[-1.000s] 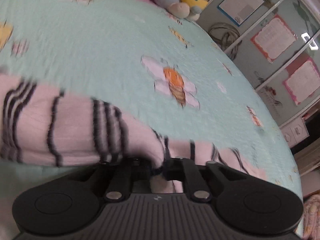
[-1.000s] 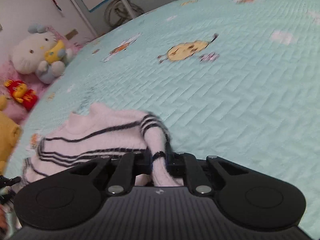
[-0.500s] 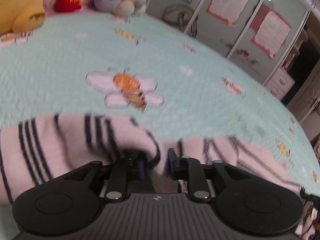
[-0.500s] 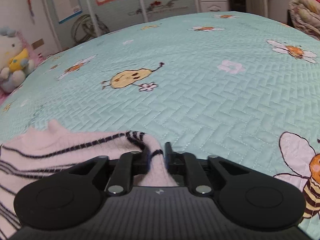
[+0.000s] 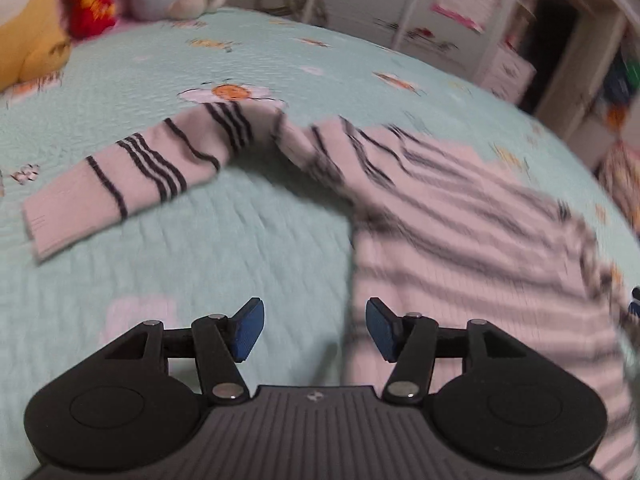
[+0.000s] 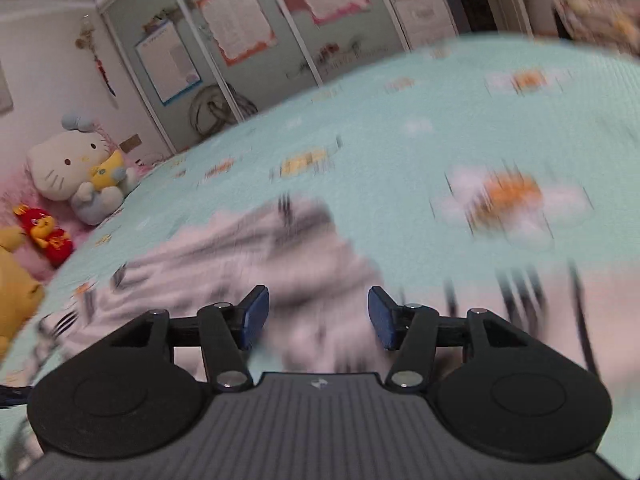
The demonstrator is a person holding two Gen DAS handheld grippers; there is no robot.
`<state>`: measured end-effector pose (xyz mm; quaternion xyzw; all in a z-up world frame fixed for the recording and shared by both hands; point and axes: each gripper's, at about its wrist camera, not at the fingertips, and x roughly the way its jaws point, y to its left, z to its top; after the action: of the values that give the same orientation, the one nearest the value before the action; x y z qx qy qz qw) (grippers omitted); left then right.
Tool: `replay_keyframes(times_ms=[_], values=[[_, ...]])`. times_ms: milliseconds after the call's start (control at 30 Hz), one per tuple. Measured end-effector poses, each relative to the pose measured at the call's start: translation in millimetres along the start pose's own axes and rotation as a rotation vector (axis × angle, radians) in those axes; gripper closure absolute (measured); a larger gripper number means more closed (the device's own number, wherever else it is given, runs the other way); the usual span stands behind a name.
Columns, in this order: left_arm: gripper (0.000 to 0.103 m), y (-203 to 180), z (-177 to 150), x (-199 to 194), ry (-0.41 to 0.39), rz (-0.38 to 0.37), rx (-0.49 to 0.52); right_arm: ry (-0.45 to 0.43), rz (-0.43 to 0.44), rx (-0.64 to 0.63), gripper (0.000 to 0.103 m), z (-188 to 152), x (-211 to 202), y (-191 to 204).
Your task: Fold clothes
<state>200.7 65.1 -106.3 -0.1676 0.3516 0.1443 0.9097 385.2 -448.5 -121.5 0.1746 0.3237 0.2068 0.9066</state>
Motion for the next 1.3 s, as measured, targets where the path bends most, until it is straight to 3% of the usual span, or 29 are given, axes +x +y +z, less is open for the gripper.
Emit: replay_keyframes(times_ms=[167,300,500,667,800,867,900,967,1000,1067,1200,1300], values=[[0.044,-30,-46,-50,-0.037,0.011,0.111,0.085,0.029,-0.066,0.048,-79,-57,23],[0.044,-48,-75,-80,-0.052,0.054,0.216,0.084,0.039,-0.233,0.047,-122,-93,65],[0.042,-62,-110,-91,-0.004,0.051,0.323,0.103,0.125,-0.400,0.047,-151,-116,132],[0.043,-61,-127,-83,0.020,0.043,0.326,0.137,0.174,-0.473,0.046,-173,-126,177],[0.044,-58,-133,-80,0.017,0.033,0.316,0.157,0.165,-0.493,0.040,-189,-135,185],[0.047,-54,-132,-78,0.025,0.006,0.294,0.173,0.155,-0.499,0.040,-196,-137,187],[0.053,-53,-132,-77,0.030,-0.007,0.283,0.181,0.151,-0.502,0.040,-199,-137,188],[0.070,-50,-130,-77,0.038,-0.031,0.271,0.198,0.142,-0.508,0.040,-204,-138,191],[0.093,-48,-127,-78,0.046,-0.051,0.259,0.206,0.140,-0.510,0.040,-207,-137,193],[0.095,-39,-118,-80,0.060,-0.102,0.201,0.213,0.135,-0.523,0.040,-210,-138,197],[0.096,18,-95,-102,0.033,-0.231,-0.096,0.215,0.109,-0.528,0.039,-210,-139,197],[0.096,74,-92,-113,0.013,-0.220,-0.304,0.233,0.094,-0.485,0.039,-208,-137,190]])
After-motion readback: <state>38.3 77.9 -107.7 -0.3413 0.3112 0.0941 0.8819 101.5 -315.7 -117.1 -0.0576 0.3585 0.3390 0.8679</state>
